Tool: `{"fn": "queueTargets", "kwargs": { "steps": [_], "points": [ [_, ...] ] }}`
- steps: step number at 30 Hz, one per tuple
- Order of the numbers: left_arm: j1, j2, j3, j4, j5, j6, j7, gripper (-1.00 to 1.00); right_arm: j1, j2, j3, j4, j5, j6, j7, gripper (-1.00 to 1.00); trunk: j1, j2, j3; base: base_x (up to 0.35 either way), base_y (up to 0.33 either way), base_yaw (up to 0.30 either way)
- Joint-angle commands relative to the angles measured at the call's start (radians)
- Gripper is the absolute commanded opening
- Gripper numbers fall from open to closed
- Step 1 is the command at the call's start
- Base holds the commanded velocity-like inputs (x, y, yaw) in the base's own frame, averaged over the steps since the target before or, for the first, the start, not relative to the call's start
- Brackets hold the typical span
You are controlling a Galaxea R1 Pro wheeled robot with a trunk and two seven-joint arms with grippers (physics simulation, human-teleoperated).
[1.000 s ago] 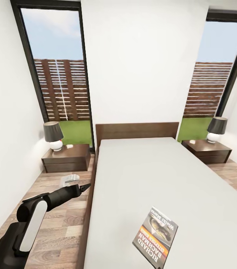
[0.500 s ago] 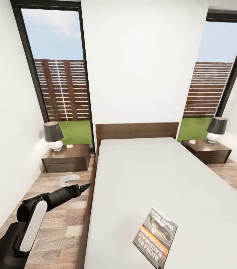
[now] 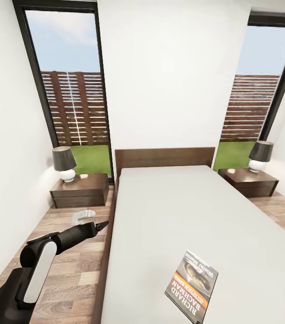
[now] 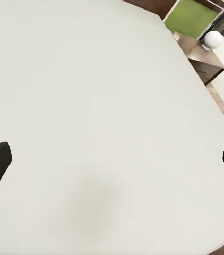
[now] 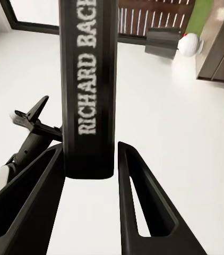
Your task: In the bedroom, move the book from the bed onto either nightstand, and place the two sandals side by side next to the bed.
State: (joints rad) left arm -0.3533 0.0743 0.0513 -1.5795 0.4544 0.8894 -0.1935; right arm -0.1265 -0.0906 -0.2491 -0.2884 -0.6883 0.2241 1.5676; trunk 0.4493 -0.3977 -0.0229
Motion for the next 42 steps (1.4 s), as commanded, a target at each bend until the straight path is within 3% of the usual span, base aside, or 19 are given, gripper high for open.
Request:
{"fn": "queueTargets", "kwargs": {
  "steps": [1,42],
  "points": [
    [-0.001,0.000,0.002,0.000,-0.005,0.005,-0.008,1.00,-0.001,0.000,0.001,0.001,-0.004,0.010,0.003,-1.00,0.001,-0.002,-0.002,0.000,0.000,-0.022],
    [-0.001,0.000,0.005,0.000,-0.005,0.004,-0.011,1.00,-0.001,0.007,0.003,0.007,-0.009,0.001,0.003,-1.00,0.001,-0.002,-0.002,0.000,0.000,-0.026]
  ]
}}
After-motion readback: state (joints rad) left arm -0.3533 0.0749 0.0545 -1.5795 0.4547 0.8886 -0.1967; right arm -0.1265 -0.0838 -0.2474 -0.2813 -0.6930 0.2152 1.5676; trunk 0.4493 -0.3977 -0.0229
